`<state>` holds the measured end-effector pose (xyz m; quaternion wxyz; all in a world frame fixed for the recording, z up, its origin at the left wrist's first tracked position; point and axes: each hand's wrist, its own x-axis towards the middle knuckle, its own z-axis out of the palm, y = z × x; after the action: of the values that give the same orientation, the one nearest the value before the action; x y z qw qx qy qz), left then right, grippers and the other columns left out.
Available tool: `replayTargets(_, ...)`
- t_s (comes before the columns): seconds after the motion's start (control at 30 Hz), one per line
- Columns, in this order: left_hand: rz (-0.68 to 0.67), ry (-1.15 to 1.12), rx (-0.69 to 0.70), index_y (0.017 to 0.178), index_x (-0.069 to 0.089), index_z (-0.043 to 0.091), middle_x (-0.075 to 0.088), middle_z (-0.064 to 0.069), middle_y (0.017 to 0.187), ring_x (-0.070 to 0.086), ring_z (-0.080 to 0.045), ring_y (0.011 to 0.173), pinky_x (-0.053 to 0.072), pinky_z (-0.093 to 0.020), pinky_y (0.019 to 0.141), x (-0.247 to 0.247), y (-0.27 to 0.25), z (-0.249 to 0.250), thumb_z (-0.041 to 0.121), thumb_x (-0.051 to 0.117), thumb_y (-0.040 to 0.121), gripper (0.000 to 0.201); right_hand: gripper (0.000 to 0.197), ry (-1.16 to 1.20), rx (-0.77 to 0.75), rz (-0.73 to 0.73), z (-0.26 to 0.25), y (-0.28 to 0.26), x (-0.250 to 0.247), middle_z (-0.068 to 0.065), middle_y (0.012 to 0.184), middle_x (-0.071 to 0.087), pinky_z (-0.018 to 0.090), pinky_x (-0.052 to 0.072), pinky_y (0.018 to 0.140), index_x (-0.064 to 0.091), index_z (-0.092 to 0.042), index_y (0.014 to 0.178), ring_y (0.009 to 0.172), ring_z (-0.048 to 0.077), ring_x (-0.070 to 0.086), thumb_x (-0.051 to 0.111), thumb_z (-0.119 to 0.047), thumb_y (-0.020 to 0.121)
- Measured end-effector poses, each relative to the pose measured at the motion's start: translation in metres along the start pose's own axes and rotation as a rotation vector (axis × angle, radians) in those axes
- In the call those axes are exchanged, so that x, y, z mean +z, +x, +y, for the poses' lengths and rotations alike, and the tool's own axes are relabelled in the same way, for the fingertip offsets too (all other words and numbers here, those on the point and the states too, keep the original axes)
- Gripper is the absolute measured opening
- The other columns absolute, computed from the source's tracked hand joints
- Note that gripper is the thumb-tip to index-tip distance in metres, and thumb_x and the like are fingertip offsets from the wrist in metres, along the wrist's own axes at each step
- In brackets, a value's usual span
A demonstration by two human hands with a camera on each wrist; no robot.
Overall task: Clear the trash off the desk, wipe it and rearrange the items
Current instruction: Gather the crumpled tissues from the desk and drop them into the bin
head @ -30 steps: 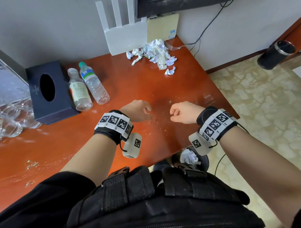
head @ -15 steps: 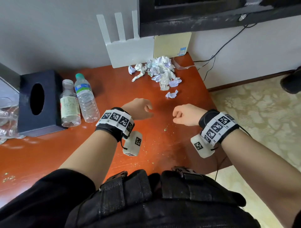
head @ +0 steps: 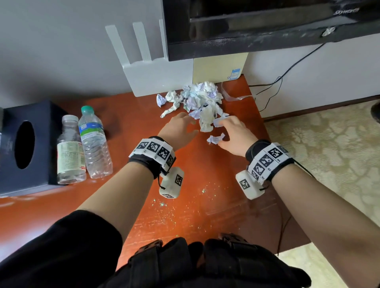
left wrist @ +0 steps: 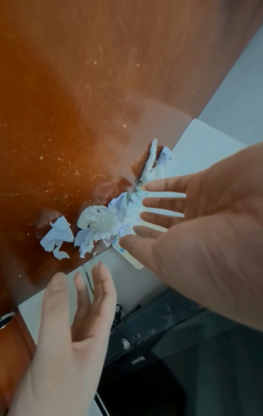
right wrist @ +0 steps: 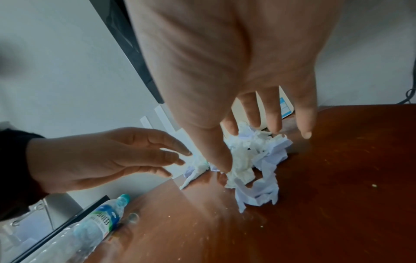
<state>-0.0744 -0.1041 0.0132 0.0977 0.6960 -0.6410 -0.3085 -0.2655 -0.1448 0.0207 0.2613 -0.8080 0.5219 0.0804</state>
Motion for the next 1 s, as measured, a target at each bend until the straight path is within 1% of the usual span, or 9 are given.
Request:
replayTargets(0.07,0.028,0.019,-0.007,0.133,0.048,0.014,0.033,-0.006,0.146,0.035,-0.027,0.133,0.036,-0.043,0.106,0.005,0.014,-0.002,0.031,0.057,0.092,0.046,0.062,-0.031,0.017,0.033,0.005,0.010,0.005,0.004,0.147,0.025,0.041,0.035,0.102,0.035,-0.023,0.139,0.132,0.028,0.033,0.063,-0.039,0.086)
replayTargets(0.17,0.104,0.062,-0.030,0.141,0.035,0.017,0.017,-0.008,0.155,0.015,-0.028,0.143,0.024,-0.049,0.114,0.012,0.033,-0.003,0.038,0.060,0.088,0.063,0.092,-0.097,0.022,-0.024,0.012,0.027,0.012,0.004,0.157,0.002,0.045,0.026,0.109,0.011,-0.027,0.150,0.143,0.028,0.012,0.067,-0.048,0.080)
replayTargets(0.27,0.096,0.143,-0.104,0.147,0.019,0.021,-0.001,-0.007,0.158,-0.001,-0.027,0.146,0.013,-0.052,0.115,0.019,0.052,-0.001,0.053,0.058,0.084,0.081,0.114,-0.119,0.019,-0.095,0.017,0.043,0.019,0.002,0.157,-0.019,0.050,0.013,0.114,-0.009,-0.032,0.150,0.146,0.028,-0.007,0.073,-0.053,0.073)
replayTargets(0.37,0.049,0.222,-0.122,0.150,0.005,0.029,-0.015,-0.005,0.158,-0.012,-0.027,0.146,0.008,-0.056,0.113,0.027,0.069,0.001,0.063,0.053,0.082,0.089,0.120,-0.110,0.020,-0.124,0.021,0.057,0.024,0.001,0.156,-0.026,0.052,0.010,0.115,-0.015,-0.035,0.148,0.146,0.029,-0.011,0.074,-0.054,0.071)
replayTargets(0.43,-0.004,0.279,-0.087,0.150,0.000,0.035,-0.021,-0.003,0.157,-0.017,-0.027,0.145,0.005,-0.058,0.113,0.031,0.079,0.001,0.064,0.049,0.085,0.086,0.120,-0.120,0.022,-0.120,0.024,0.065,0.024,-0.001,0.157,-0.022,0.050,0.014,0.114,-0.015,-0.036,0.148,0.146,0.028,-0.004,0.074,-0.055,0.070)
replayTargets(0.53,-0.056,0.342,-0.053,0.149,0.001,0.039,-0.021,-0.003,0.157,-0.018,-0.028,0.144,0.002,-0.059,0.114,0.035,0.087,0.000,0.063,0.045,0.087,0.080,0.119,-0.151,0.016,-0.086,0.026,0.073,0.022,-0.002,0.158,-0.012,0.048,0.020,0.110,-0.014,-0.037,0.148,0.142,0.028,0.011,0.074,-0.055,0.069)
replayTargets(0.7,-0.101,0.330,-0.042,0.145,0.021,0.044,-0.009,0.001,0.158,-0.012,-0.026,0.145,-0.001,-0.057,0.115,0.044,0.093,-0.009,0.060,0.047,0.087,0.066,0.114,-0.107,0.005,-0.076,0.031,0.082,0.021,0.000,0.155,0.006,0.046,0.031,0.104,-0.005,-0.035,0.150,0.135,0.030,0.021,0.075,-0.051,0.070)
replayTargets(0.83,-0.070,0.286,-0.001,0.140,0.034,0.039,0.004,0.003,0.157,0.002,-0.026,0.145,0.007,-0.052,0.116,0.047,0.087,-0.011,0.054,0.052,0.087,0.059,0.107,-0.047,0.002,-0.086,0.032,0.085,0.021,0.001,0.146,0.018,0.042,0.041,0.095,0.006,-0.034,0.150,0.128,0.027,0.027,0.077,-0.049,0.071)
replayTargets(1.0,-0.005,0.256,0.034,0.134,0.045,0.026,0.021,0.000,0.151,0.023,-0.028,0.137,0.020,-0.044,0.111,0.050,0.078,-0.009,0.042,0.056,0.089,0.050,0.079,0.099,0.026,-0.064,0.033,0.079,0.027,0.002,0.137,0.025,0.039,0.041,0.096,0.035,-0.026,0.138,0.125,0.025,0.034,0.078,-0.039,0.073)
